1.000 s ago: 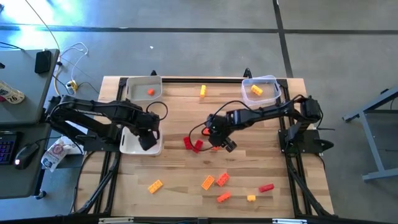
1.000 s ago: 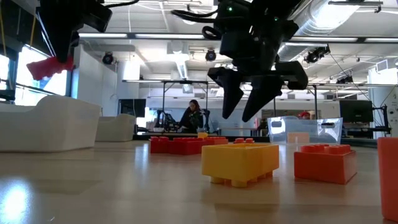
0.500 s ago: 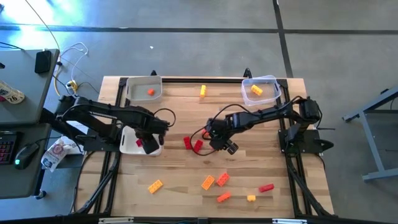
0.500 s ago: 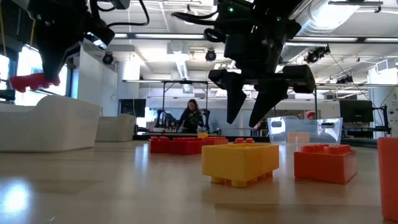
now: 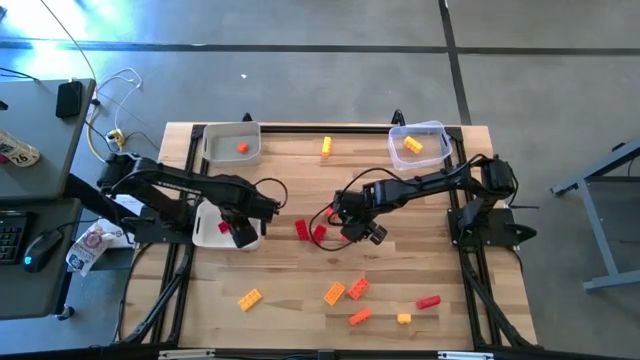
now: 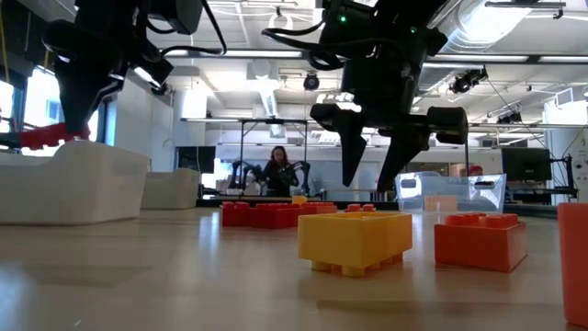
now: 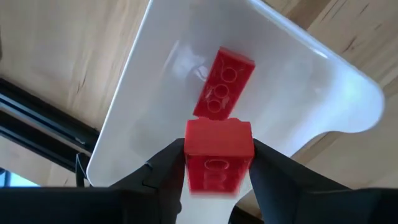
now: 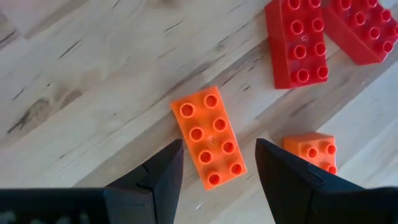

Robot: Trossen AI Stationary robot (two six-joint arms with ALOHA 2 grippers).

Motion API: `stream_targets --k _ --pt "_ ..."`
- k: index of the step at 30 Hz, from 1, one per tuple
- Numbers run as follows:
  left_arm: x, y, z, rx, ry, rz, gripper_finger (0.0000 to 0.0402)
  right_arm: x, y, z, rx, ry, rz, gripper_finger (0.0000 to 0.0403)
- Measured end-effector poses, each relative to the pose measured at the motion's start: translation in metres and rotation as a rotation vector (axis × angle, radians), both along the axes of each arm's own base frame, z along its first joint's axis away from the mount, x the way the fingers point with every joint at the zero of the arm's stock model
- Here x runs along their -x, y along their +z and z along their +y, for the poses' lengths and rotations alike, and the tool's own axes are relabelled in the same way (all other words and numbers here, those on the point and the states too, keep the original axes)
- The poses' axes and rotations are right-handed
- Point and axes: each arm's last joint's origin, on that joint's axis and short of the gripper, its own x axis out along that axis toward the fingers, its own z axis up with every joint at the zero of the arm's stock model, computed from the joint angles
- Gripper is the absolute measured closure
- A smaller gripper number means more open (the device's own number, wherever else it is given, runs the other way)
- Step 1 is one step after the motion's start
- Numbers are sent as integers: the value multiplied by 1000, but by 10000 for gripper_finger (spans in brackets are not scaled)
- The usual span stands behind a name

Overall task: Sort & place blocks by color
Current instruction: Put the red game piece into the white bin, then put the orange game piece into the gray bin

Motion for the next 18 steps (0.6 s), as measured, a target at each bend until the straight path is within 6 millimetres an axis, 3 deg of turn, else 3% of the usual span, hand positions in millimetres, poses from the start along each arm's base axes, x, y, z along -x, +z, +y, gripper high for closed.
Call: stream_targets --k 8,18 --pt "-1 -1 0 -1 0 8 202 0 0 0 8 32 -6 217" --pt "-5 8 -5 97 -70 -33 205 -1 0 0 22 72 -15 217"
